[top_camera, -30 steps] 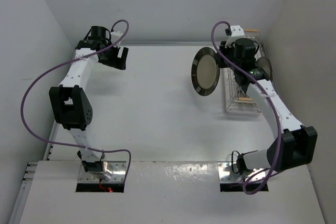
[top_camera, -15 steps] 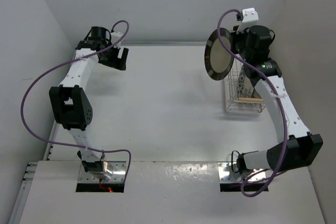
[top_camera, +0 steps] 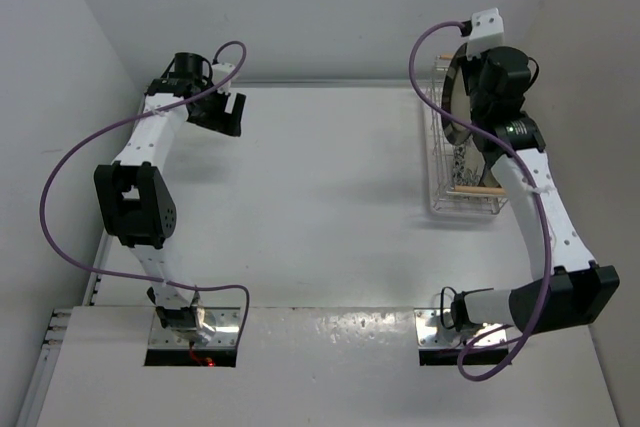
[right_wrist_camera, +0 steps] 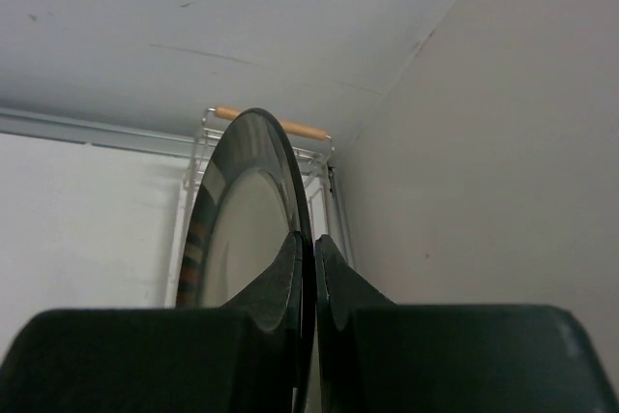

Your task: Load the plates into the dish rack

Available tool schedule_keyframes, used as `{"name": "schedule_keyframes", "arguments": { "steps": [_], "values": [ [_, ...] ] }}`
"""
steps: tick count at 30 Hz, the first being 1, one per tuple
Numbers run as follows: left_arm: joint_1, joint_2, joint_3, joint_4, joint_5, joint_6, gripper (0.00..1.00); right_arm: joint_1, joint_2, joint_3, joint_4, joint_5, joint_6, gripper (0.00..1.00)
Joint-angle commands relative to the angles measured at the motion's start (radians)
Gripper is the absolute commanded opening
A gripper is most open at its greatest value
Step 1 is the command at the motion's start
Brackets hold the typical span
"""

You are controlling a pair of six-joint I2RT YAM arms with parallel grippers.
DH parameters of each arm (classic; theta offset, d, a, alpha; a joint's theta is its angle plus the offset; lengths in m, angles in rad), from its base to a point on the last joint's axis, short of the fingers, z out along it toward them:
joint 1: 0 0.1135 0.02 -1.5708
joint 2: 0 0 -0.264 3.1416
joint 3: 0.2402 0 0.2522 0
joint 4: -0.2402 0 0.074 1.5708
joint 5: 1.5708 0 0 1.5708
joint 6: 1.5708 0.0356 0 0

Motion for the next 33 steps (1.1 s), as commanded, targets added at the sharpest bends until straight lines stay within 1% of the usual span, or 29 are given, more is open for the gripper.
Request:
{"name": "schedule_keyframes", "arguments": {
  "steps": [1, 11, 14, 20, 25, 33],
  "values": [
    [-0.001, -0.021, -0.003, 0.007, 0.021, -0.007, 0.92, -0.002, -0.074, 0.003, 0.223, 0.067, -0.069, 0.00],
    [-0.001, -0.021, -0.012, 0.007, 0.021, -0.007, 0.92, -0.003, -0.077, -0.161, 0.290, 0.170, -0.067, 0.00],
    [-0.001, -0.021, -0.012, 0.007, 0.021, -0.007, 0.92, -0.003, -0.071, -0.183, 0.290, 0.170, -0.067, 0.00],
    [-0.001, -0.021, -0.012, 0.007, 0.021, -0.007, 0.92, -0.005, -0.064, -0.236, 0.273, 0.153, -0.014, 0.00],
    [-0.001, -0.021, -0.021, 0.007, 0.021, 0.002, 0.92, -0.003, -0.060, -0.307, 0.276, 0.147, 0.011, 0.00],
    [-0.001, -0.021, -0.021, 0.007, 0.021, 0.002, 0.92, -0.003, -0.040, -0.367, 0.286, 0.124, 0.003, 0.00]
  ]
}}
